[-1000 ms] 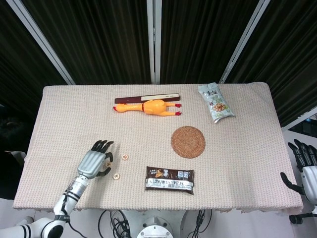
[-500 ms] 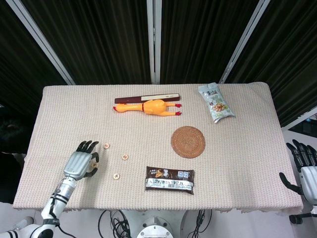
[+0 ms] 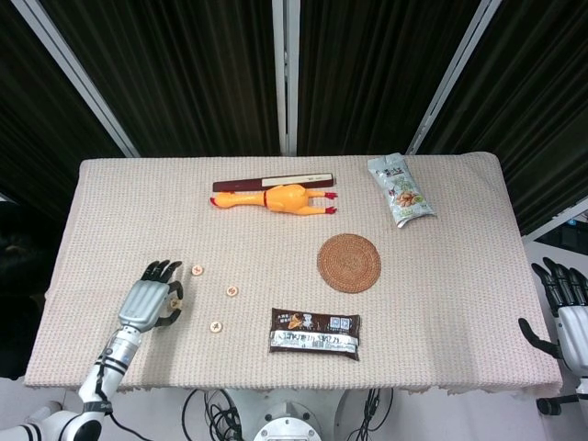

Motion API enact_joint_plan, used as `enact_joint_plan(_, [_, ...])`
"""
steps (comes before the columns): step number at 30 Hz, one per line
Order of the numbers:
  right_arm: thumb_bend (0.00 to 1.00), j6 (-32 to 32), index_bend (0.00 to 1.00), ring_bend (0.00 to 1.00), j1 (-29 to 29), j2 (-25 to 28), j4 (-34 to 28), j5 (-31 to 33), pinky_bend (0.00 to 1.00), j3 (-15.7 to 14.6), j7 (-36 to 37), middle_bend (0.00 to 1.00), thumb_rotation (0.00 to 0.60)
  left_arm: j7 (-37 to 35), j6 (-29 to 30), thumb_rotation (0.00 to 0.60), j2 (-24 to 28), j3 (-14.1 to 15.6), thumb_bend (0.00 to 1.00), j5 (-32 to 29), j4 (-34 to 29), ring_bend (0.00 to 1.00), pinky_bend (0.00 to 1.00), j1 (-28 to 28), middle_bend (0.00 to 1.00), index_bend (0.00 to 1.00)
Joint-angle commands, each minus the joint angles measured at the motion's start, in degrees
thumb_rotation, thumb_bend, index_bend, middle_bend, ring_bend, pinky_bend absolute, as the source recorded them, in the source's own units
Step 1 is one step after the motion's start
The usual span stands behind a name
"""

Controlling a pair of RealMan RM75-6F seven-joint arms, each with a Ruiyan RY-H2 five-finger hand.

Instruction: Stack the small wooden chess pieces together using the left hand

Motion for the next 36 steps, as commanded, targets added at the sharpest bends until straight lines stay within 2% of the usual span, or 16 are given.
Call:
enact_joint_plan(1, [0.26,-0.3,0.00,0.00,0.1,0.1,0.0,-0.1,0.00,-0.1,0.1,0.00,0.600,-0.3,-0.3,0.600,-0.1,0.0,0.32,0.0,0.4,0.00,0.00,-0.1,0.07,0.52])
enact_joint_plan(16, [0.26,-0.6,0.00,0.00,0.1,0.1,-0.5,0.3,0.00,-0.1,-0.7,0.00,0.600,0.1,-0.8,0.600,0.4,0.1,0.32,-0.6,0.6,0.00,0.00,0.1,0.07,0.52])
enact_joint_plan(26, [0.26,-0.3,0.00,0.00,0.0,0.1,-0.6,0.5,0.00,0.0,-0.7,0.00,0.600,-1.3,-0.9,0.600,0.7,0.3,0.31,0.2,0.5,0.00,0.00,0.2,0.06,0.44])
enact_joint_plan(36, [0.26,-0.1,0.00,0.00,-0.1,0.2,-0.5,0.5,0.00,0.1,-0.4,0.00,0.600,-1.5,-0.9,0.600,0.9,0.4,0.31,0.8,0.1,0.00,0.00,0.2,0.05,0.41])
